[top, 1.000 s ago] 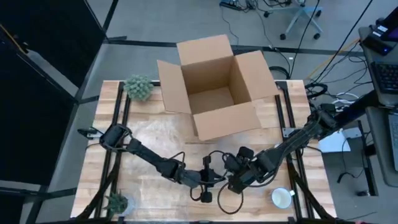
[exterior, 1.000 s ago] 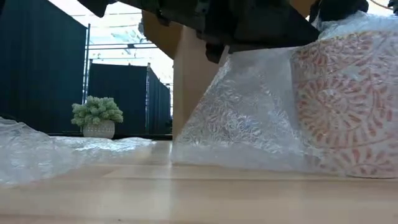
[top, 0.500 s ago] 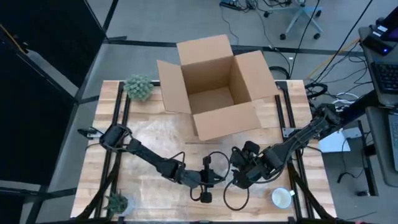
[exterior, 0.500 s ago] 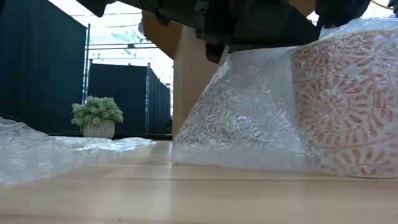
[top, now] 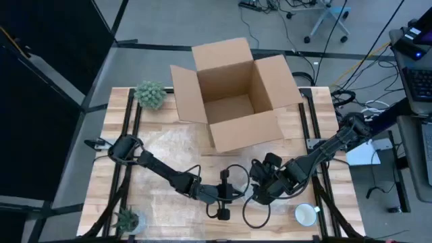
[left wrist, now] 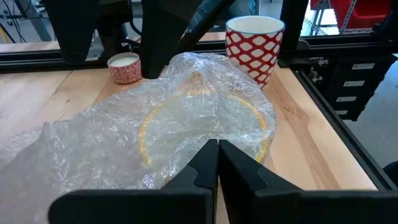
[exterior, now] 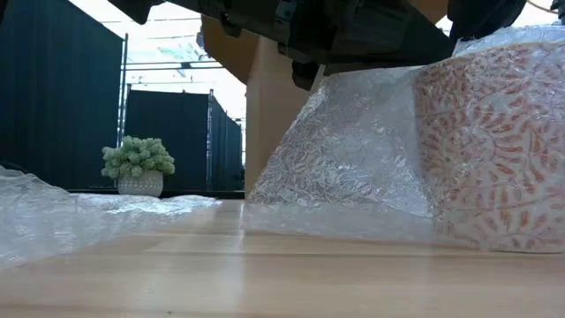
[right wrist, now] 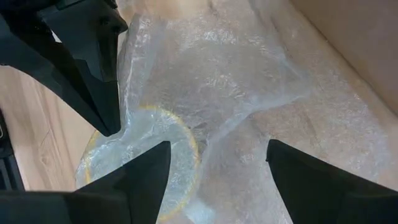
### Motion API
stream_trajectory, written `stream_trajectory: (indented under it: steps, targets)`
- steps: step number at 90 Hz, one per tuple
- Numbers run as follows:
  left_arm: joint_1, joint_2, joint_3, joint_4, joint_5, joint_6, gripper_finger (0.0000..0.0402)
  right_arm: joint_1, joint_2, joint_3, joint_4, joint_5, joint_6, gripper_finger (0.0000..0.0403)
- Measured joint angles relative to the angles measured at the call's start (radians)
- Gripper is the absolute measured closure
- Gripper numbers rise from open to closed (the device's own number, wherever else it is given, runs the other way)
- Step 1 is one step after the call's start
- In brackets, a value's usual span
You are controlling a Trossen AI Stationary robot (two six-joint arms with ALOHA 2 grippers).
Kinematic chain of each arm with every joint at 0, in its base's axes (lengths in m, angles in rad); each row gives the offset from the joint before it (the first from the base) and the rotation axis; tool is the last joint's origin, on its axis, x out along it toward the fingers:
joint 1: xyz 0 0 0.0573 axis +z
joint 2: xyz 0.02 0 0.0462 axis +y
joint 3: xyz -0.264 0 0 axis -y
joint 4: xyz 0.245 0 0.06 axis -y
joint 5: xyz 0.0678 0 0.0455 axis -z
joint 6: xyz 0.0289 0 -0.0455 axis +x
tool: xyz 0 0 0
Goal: Wrap mug
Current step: Wrap the orange mug with bubble wrap
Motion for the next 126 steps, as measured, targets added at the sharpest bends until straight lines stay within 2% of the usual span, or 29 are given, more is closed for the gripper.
stream_trajectory:
  steps: [22, 41, 61, 72, 86, 102, 126]
  targets:
    - [0.0, 0.0, 0.0, 0.0, 0.0, 0.0, 0.0402, 0.0, -0.01, -0.001, -0.001, -0.007, -0.008, 0.0149]
    - [0.0, 0.0, 0.0, 0.0, 0.0, 0.0, 0.0402, 0.047, -0.09, -0.001, -0.038, -0.032, 0.012, 0.0149]
    - [-0.001, 0.0, 0.0, 0.0, 0.0, 0.0, 0.0402, 0.135, -0.124, -0.003, -0.257, -0.019, 0.214, 0.0149]
    - [-0.001, 0.0, 0.0, 0.0, 0.0, 0.0, 0.0402, 0.182, -0.12, -0.045, -0.265, 0.02, 0.312, 0.0149]
    - [-0.001, 0.0, 0.0, 0.003, 0.0, 0.0, 0.0402, 0.201, -0.119, -0.174, -0.073, 0.072, 0.365, 0.0149]
    - [-0.001, 0.0, 0.0, 0.004, 0.0, 0.0, 0.0402, 0.145, -0.116, -0.288, 0.24, 0.108, 0.262, 0.0149]
    - [-0.001, 0.0, 0.0, 0.01, 0.0, 0.0, 0.0402, 0.048, -0.055, -0.308, 0.38, 0.04, 0.094, 0.0149]
